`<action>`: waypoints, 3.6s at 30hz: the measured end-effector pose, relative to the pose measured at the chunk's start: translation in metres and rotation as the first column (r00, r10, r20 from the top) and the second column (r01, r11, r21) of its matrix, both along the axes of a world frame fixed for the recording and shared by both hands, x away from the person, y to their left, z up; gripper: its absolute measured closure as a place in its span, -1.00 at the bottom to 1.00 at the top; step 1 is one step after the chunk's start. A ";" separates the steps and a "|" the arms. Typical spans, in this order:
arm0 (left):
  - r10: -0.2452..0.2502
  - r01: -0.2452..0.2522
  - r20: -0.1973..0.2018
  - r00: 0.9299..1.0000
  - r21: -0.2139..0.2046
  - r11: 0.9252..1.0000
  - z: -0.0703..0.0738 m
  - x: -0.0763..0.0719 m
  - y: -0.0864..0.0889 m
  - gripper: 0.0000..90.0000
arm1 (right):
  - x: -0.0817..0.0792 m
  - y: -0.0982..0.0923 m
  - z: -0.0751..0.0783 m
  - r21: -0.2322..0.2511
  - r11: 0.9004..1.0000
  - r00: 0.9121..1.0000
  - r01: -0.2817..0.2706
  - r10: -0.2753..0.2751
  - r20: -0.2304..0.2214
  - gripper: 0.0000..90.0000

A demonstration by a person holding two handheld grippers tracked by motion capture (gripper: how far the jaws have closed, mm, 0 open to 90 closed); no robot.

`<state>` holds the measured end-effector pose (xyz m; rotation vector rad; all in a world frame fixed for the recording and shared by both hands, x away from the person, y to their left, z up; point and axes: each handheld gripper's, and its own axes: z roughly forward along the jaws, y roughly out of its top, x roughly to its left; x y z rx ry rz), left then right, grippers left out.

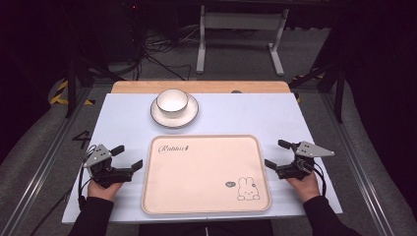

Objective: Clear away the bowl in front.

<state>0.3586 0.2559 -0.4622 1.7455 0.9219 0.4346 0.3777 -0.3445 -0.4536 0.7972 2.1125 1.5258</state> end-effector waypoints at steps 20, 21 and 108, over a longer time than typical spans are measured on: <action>-0.008 0.007 0.078 0.997 0.009 1.000 0.030 -0.005 -0.007 -0.91 | 0.000 0.000 0.000 -0.005 1.000 1.000 0.004 -0.004 -0.001 -0.94; -0.010 0.009 0.079 0.997 0.012 1.000 0.031 -0.006 -0.007 -0.91 | 0.000 0.000 0.000 -0.005 1.000 1.000 0.004 -0.004 -0.001 -0.94; 0.055 -0.059 0.069 0.996 0.063 0.996 0.084 0.083 -0.055 -0.91 | 0.000 0.000 0.000 0.004 1.000 1.000 0.003 -0.003 -0.003 -0.94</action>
